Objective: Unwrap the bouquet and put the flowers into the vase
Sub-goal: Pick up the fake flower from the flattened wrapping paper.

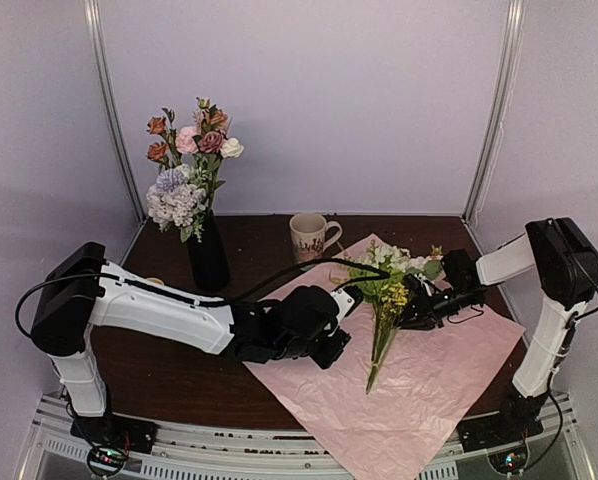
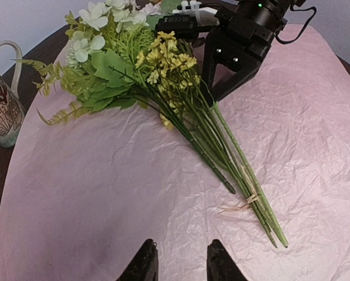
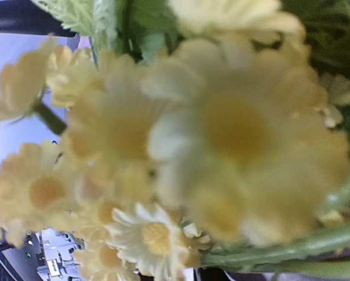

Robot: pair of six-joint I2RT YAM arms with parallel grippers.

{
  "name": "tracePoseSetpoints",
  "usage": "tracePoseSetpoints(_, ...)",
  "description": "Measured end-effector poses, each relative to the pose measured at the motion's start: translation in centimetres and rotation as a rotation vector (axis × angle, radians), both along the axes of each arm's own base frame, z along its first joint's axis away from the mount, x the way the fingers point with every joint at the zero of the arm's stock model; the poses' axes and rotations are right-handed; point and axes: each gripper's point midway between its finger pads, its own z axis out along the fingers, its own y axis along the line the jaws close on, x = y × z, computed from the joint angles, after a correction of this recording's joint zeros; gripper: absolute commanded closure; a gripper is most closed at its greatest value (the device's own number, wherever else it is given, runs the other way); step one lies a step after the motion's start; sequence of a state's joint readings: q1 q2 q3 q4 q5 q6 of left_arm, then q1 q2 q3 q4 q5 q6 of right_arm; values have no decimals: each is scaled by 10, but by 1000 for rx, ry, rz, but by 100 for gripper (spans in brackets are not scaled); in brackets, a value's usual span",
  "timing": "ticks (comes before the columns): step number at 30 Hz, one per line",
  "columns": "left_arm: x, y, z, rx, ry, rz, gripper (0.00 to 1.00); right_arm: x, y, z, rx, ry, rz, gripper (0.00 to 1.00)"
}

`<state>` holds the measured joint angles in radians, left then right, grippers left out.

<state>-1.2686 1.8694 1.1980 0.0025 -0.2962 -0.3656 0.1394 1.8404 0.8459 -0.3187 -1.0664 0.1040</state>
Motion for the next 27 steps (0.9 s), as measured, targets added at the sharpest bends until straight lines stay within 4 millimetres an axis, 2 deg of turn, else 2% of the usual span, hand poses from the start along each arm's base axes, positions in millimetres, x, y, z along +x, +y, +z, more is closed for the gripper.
tracePoseSetpoints(8, 0, 0, 0, -1, 0, 0, 68, -1, -7, 2, 14, 39, -29, 94)
tracePoseSetpoints(13, 0, -1, 1, -3, -2, 0, 68, -9, -21, 15, -9, 35, -33, 98)
tracePoseSetpoints(18, 2, 0, 1, -6, -5, 3, 68, -11, -34, 30, -41, -3, -31, 98)
tracePoseSetpoints(23, 4, -1, 5, -15, -14, 3, 68, -13, -47, 32, -102, -14, -20, 100)
tracePoseSetpoints(27, 4, 1, 9, -24, -22, 1, 68, -10, -59, 32, -184, -26, -16, 97)
